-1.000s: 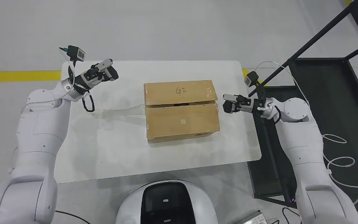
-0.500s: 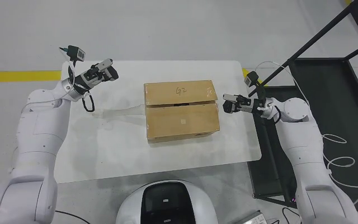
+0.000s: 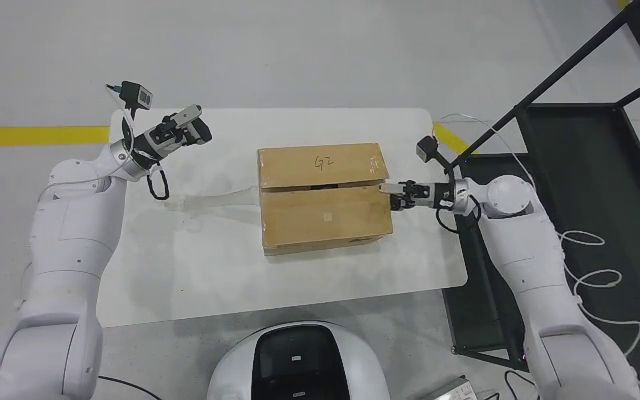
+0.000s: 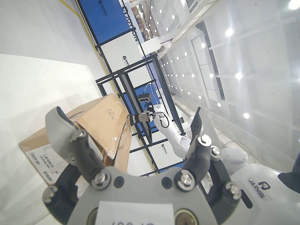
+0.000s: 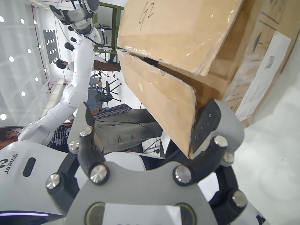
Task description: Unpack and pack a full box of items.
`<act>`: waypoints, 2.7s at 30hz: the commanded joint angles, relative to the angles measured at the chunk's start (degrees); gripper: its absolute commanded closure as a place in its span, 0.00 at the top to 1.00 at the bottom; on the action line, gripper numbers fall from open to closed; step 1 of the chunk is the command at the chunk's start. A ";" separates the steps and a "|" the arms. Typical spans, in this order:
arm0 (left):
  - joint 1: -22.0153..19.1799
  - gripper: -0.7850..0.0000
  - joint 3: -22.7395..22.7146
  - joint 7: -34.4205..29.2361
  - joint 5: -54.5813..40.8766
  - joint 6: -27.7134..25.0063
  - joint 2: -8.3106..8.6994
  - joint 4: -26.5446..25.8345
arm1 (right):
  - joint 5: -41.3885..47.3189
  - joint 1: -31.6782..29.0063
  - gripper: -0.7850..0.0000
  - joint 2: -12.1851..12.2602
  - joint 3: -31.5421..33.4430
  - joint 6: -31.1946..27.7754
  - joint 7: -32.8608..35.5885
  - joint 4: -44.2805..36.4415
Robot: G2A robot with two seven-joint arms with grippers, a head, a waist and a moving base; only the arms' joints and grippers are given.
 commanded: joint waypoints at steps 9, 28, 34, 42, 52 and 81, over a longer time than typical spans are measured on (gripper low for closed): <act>0.00 1.00 0.00 0.00 0.00 0.00 0.00 0.00 | 7.95 -0.20 1.00 0.22 -0.91 -0.69 6.81 -1.53; 0.00 1.00 0.00 0.00 0.00 0.00 0.00 0.00 | 7.90 -12.68 1.00 2.93 -0.01 3.29 8.32 -19.83; 0.00 1.00 0.00 0.00 0.00 0.00 0.00 0.00 | 1.37 -14.97 1.00 3.12 -2.66 4.79 5.51 -21.55; 0.00 1.00 0.00 0.00 0.00 0.00 0.00 0.00 | -2.77 -16.00 1.00 3.00 -4.55 4.59 -2.51 -20.64; 0.00 1.00 0.00 0.00 0.00 0.00 0.00 0.00 | -6.01 -14.90 1.00 2.67 -5.32 3.68 -13.18 -17.83; 0.00 1.00 0.00 0.00 0.00 0.00 0.00 0.00 | -4.12 -12.17 1.00 3.74 -7.43 10.69 -2.87 -15.19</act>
